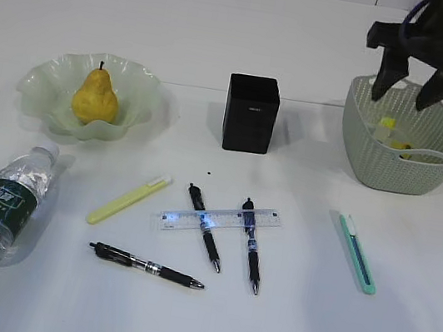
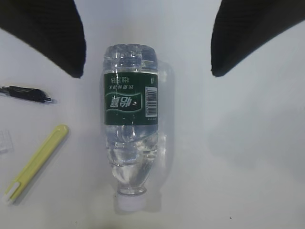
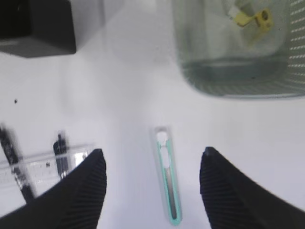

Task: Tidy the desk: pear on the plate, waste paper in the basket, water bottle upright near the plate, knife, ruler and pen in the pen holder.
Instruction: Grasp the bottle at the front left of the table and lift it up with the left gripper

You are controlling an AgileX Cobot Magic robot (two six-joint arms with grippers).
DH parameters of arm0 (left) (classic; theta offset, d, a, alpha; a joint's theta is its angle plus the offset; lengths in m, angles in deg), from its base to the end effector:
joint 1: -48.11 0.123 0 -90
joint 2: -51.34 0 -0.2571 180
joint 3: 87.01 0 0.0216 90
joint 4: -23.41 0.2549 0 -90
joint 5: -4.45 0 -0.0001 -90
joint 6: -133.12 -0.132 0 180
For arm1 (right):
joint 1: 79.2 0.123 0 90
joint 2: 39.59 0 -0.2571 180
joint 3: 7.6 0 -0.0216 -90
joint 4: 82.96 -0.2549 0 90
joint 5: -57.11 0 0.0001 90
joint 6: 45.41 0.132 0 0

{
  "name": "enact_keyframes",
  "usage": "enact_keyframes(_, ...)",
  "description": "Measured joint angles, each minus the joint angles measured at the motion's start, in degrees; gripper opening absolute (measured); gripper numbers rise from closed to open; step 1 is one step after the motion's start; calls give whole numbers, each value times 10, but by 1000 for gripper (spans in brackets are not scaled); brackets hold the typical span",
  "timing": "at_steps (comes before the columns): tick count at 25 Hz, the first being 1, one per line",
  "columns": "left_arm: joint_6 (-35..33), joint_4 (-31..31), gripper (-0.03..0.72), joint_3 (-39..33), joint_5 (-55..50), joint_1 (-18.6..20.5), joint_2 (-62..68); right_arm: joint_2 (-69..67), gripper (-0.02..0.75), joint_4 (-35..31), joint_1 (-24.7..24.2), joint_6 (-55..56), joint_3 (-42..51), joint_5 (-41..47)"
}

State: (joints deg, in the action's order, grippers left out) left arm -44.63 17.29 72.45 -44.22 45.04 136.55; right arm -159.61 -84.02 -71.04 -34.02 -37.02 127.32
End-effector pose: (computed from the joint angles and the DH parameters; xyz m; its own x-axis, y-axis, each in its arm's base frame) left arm 0.2858 -0.0259 0.2122 -0.9037 -0.0611 -0.4238 -0.0111 0.9928 -0.1193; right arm 0.4224 0.0629 0.2399 -0.9453 0.0701 -0.3185 0.0459 0.9955 0.0830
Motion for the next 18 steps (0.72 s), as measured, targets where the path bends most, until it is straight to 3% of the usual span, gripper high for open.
enact_keyframes(7,0,0,582,0,0,0,0,74,459,16,87,-21,133,1)
enact_keyframes(18,0,-1,582,0,16,-25,27,175,458,16,91,-80,323,-9)
